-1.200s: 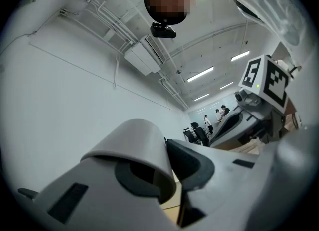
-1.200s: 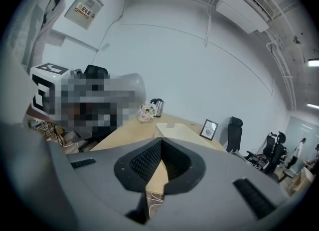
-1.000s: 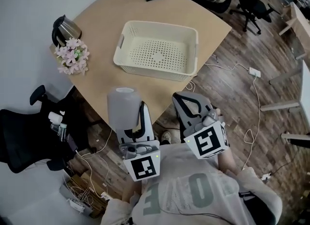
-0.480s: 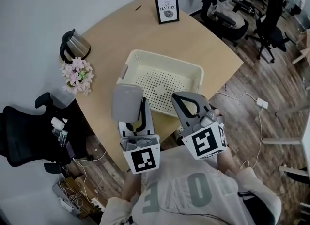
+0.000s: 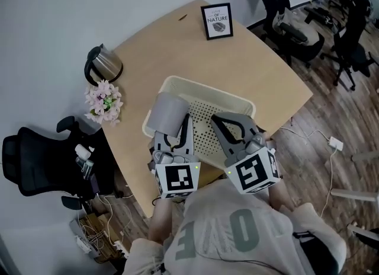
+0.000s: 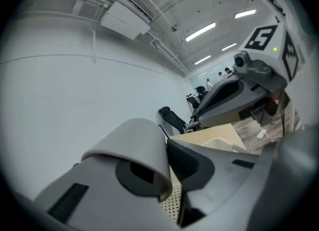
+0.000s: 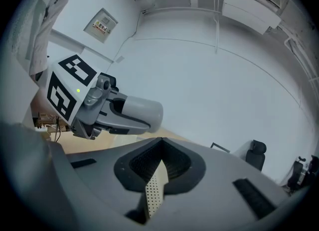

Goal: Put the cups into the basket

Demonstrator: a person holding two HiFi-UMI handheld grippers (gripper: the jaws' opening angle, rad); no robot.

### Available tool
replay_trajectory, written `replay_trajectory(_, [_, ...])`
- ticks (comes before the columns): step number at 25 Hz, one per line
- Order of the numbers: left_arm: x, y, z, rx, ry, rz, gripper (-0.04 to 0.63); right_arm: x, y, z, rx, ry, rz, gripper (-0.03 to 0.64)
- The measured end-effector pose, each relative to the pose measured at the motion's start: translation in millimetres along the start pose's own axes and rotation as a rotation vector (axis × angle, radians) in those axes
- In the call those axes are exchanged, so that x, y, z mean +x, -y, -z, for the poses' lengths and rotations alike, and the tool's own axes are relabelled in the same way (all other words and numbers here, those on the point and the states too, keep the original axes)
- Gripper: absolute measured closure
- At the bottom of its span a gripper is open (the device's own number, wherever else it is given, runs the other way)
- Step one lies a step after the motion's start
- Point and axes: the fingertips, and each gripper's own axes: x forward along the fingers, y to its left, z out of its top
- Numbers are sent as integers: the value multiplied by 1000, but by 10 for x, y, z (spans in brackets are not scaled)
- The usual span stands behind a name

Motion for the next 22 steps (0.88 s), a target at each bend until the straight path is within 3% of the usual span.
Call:
replay_trajectory(6, [372,256,241,161,-198,135,538,22,155,30,31,32,-32,618])
replay_trajectory(9, [535,360,560,230,-320,224,538,54,214,83,45,43,-31,618])
replay_trajectory(12, [592,475,889,354,-431,314,538,96,318,181,59,37,-15,618])
replay_trajectory(16, [616,712,1264,455,-571,442,538,75,409,306,159,58,-33,618])
replay_trajectory(22, [795,922,1624,574,-686,570,540,111,538,580,188,18,-7,618])
